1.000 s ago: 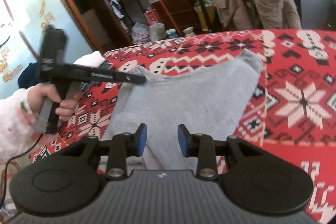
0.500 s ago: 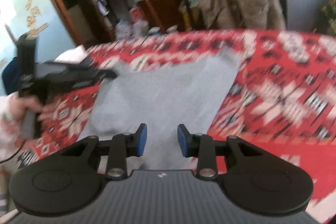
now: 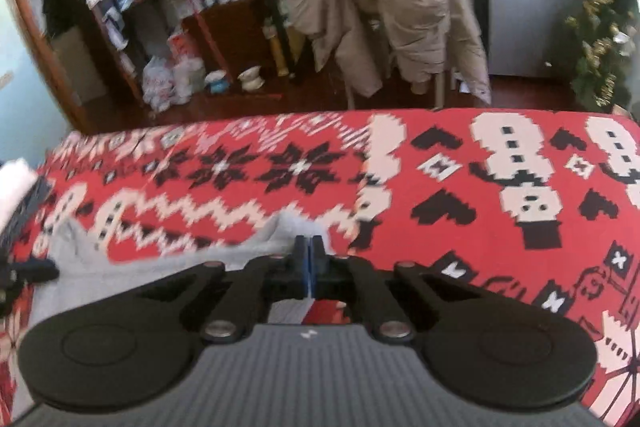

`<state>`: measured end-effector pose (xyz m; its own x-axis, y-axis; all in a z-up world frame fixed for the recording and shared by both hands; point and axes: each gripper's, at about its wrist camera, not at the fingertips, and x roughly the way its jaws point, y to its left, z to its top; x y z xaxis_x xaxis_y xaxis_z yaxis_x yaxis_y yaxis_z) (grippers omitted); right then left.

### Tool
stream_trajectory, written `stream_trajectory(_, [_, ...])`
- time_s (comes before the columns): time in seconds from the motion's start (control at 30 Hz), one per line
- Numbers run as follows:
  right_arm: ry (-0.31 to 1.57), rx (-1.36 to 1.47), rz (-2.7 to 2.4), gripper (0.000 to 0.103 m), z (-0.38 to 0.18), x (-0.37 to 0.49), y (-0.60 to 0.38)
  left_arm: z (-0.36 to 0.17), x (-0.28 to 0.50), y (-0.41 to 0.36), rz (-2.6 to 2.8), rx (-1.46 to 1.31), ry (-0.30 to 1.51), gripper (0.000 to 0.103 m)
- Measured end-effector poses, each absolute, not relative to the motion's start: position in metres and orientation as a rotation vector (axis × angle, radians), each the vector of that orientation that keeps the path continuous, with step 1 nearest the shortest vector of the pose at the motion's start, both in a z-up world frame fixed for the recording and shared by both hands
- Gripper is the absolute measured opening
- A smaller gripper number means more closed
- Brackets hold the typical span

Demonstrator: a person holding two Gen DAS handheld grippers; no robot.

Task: Fold clothes

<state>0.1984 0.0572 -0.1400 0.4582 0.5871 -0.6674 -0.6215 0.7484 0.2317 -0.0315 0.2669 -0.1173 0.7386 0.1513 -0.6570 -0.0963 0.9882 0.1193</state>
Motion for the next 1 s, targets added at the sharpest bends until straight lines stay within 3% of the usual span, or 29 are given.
stream_trajectory(0.2, [0.801, -0.019, 0.808, 0.009, -0.12, 0.175, 0.046, -0.113, -0.033, 0.272, 0.136, 0.024, 0.724, 0.008])
stream_trajectory(0.3, [0.811, -0.084, 0.898, 0.01, -0.115, 0.133, 0.047, -0.107, -0.039, 0.274, 0.132, -0.014, 0.718, 0.022])
stream_trajectory(0.5, [0.866, -0.157, 0.924, 0.01, -0.131, 0.061, 0.034, -0.092, -0.063, 0.265, 0.111, -0.023, 0.705, 0.025])
stream_trajectory(0.63, [0.851, -0.178, 0.91, 0.012, -0.131, 0.023, 0.014, -0.082, -0.083, 0.249, 0.022, -0.067, 0.684, 0.024])
stream_trajectory(0.7, [0.846, -0.179, 0.91, 0.02, -0.126, 0.013, 0.008, -0.08, -0.089, 0.239, -0.035, -0.103, 0.672, 0.015])
stream_trajectory(1.0, [0.744, -0.147, 0.906, 0.02, -0.113, -0.004, 0.03, -0.12, -0.091, 0.2, -0.081, -0.204, 0.725, 0.008])
